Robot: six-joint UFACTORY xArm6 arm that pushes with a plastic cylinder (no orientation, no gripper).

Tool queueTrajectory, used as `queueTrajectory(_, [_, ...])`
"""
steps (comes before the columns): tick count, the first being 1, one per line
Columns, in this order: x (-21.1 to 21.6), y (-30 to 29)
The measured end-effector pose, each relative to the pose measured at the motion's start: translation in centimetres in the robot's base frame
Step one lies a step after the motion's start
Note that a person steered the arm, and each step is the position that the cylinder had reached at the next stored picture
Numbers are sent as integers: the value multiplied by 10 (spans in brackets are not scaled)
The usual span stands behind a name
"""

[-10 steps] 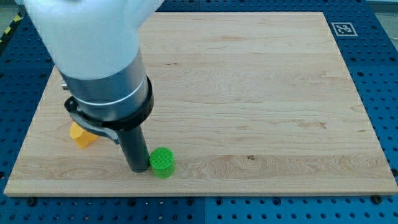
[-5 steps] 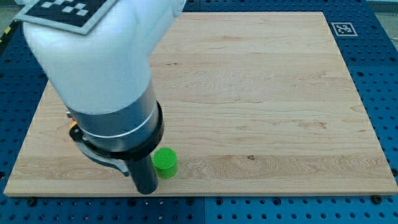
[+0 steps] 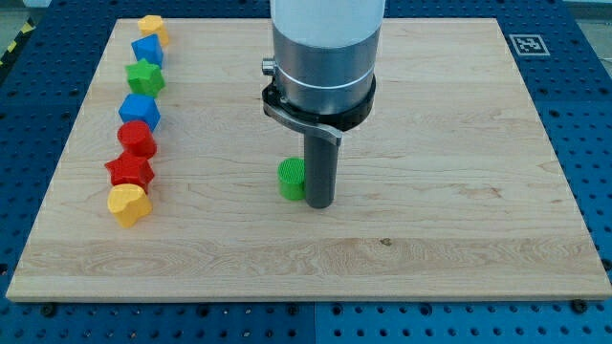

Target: Move the green circle to the center

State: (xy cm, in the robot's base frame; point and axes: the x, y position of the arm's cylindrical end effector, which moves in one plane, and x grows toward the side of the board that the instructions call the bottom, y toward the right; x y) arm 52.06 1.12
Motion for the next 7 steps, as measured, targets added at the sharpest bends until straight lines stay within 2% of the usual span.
queueTrajectory(1, [25, 4])
queueTrajectory(2, [21, -18])
queueTrajectory(3, [-5, -54])
queueTrajectory(5, [-6, -54])
queueTrajectory(7, [-32, -47])
